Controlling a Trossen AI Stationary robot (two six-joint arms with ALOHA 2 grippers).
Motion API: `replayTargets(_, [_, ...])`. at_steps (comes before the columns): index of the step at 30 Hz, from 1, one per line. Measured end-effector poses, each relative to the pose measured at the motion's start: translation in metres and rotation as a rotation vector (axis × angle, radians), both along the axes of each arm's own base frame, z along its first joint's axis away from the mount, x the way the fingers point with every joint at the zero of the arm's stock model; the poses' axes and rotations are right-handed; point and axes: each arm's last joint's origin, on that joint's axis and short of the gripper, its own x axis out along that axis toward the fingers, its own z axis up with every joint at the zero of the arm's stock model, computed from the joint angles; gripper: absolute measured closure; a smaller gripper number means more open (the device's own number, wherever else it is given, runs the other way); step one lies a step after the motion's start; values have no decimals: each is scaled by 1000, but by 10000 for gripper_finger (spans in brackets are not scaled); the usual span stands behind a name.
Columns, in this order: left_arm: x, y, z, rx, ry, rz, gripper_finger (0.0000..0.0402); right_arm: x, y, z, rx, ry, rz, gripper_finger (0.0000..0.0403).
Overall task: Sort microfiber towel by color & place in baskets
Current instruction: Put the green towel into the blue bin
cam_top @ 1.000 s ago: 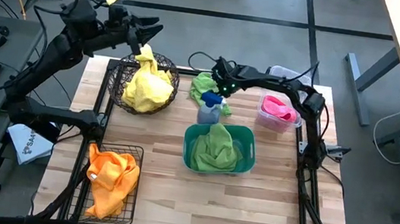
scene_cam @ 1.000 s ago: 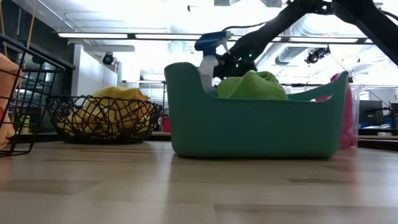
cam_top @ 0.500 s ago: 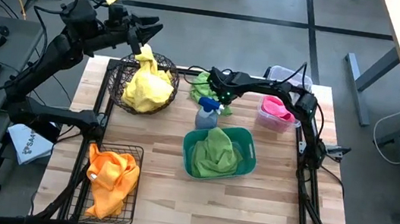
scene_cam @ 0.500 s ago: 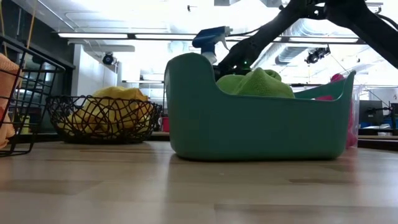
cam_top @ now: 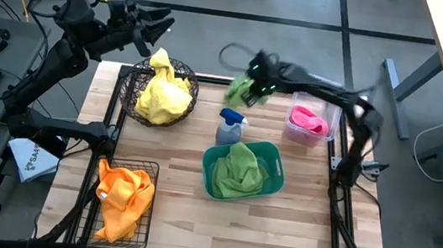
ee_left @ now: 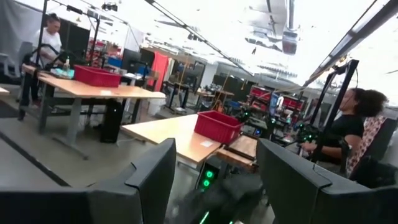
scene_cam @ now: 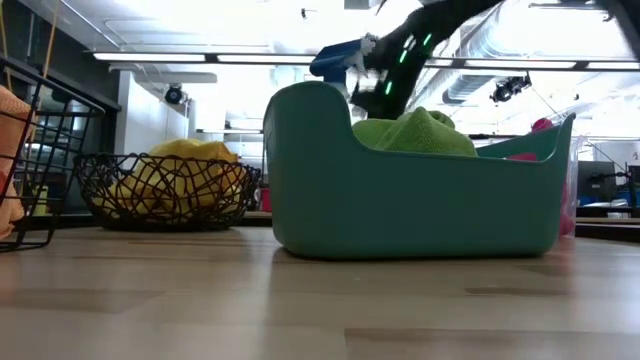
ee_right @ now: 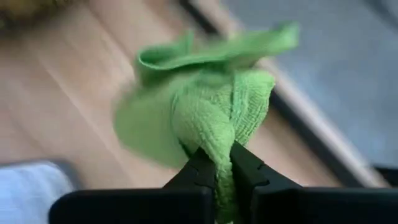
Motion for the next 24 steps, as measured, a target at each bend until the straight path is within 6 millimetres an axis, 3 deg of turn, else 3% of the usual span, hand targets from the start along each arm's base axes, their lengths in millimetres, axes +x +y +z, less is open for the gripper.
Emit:
replayTargets(5, [0, 0, 0, 16, 10, 6, 192, -48, 21, 93, -101, -268, 24, 398])
replayTargets(10, [5, 4, 2, 37, -17, 7, 192, -98, 81, 164, -41, -567, 273, 400])
replayTargets(14, [10, 8, 4, 67, -56, 8, 192, -135, 137, 192, 70, -678, 533, 401])
replayTargets(18, [18, 14, 5, 81, -85, 6, 192, -165, 182, 211, 150, -781, 675, 401])
replayTargets(24, [30, 23, 3, 75, -123, -1, 192, -177, 212, 218, 142, -810, 712, 402])
